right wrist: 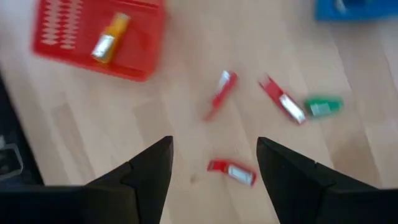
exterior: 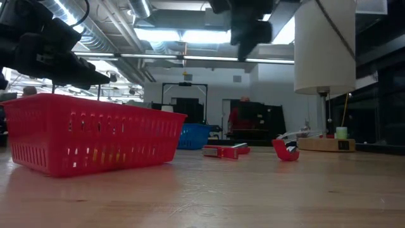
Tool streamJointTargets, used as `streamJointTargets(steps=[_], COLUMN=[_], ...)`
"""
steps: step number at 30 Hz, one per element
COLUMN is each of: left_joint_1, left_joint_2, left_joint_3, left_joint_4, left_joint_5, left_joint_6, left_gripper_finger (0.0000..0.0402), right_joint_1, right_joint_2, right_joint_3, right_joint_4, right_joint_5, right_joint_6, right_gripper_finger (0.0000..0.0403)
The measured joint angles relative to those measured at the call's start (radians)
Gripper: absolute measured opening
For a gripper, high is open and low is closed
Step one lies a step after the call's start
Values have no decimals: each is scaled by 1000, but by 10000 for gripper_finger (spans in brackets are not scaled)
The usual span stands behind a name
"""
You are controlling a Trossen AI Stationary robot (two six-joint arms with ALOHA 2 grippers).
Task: Pick and place Stapler, Stapler remover, tape
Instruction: Put the red stapler into the red bin
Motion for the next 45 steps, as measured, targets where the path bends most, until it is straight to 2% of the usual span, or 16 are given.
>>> streamJointTargets(steps=[7, 11, 20, 25, 30, 35, 41, 45], left_joint_1=[0, 0, 0, 0, 0, 0, 0, 0], left_joint_2=[0, 0, 0, 0, 0, 0, 0, 0], left_joint_3=[0, 0, 0, 0, 0, 0, 0, 0], left_joint_4=[0, 0, 0, 0, 0, 0, 0, 0], left_joint_5=[0, 0, 0, 0, 0, 0, 0, 0], left_joint_6=[0, 0, 0, 0, 0, 0, 0, 0], left_gripper_finger=[12, 9, 13, 9, 9, 12, 8, 11], right_joint_1=[25, 35, 38, 38, 38, 48, 66, 65], right_joint_2=[0, 0, -27, -100, -174, -190, -191, -190], right_joint_3=[0, 0, -29, -174, -363, -539, -648, -676], right_joint_4=[-115, -190, -207, -104, 103, 283, 463, 497], right_joint_5=[51, 65, 145, 136, 70, 62, 57, 57], right_joint_6=[351, 471, 496, 457, 409, 216, -361, -622], right_gripper_finger=[232, 232, 232, 232, 232, 232, 232, 232])
